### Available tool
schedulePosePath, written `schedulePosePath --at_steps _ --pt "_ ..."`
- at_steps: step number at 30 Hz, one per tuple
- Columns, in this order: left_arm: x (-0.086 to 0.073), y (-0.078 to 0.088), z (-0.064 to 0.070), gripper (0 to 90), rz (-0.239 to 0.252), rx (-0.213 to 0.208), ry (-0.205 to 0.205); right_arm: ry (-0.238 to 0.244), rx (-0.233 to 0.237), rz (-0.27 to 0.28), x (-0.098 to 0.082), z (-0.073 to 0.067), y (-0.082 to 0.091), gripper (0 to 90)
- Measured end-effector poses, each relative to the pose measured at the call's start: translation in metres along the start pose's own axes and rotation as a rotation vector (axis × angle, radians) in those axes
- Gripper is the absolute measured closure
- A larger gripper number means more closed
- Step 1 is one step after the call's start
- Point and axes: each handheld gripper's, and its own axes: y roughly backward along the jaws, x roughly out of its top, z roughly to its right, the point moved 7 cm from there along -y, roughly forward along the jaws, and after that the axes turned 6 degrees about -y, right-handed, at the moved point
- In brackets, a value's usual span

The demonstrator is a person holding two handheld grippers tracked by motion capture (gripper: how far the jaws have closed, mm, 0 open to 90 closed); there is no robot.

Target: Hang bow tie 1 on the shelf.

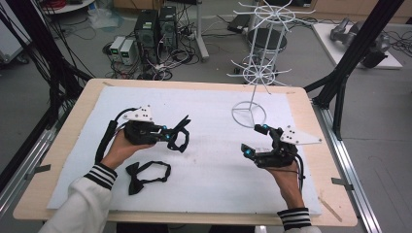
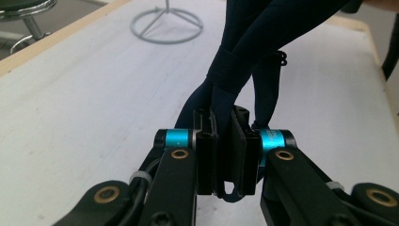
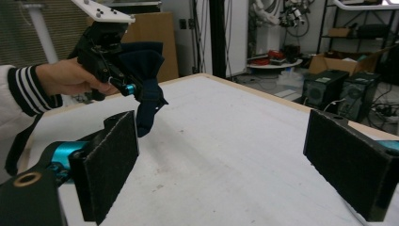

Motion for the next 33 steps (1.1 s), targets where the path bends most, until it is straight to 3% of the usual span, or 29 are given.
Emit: schedulePosePath --at_steps 11,20,26,33 --pt "0.01 -0.008 0.009 81.7 0.067 -0.043 0.019 0.031 0.107 -0.071 0.014 -0.01 -0.022 10.2" --pt "0.018 -0.014 0.015 81.8 0.112 -0.064 0.036 0.06 0.176 -0.092 0.032 -0.019 -0.039 10.2" --pt "0.022 -0.017 0.017 81.8 0.121 -0.068 0.028 0.076 0.2 -0.1 0.039 -0.023 -0.049 10.2" --pt "0.027 -0.022 0.022 81.8 0.126 -0.081 0.012 0.072 0.259 -0.123 0.044 -0.03 -0.06 10.2"
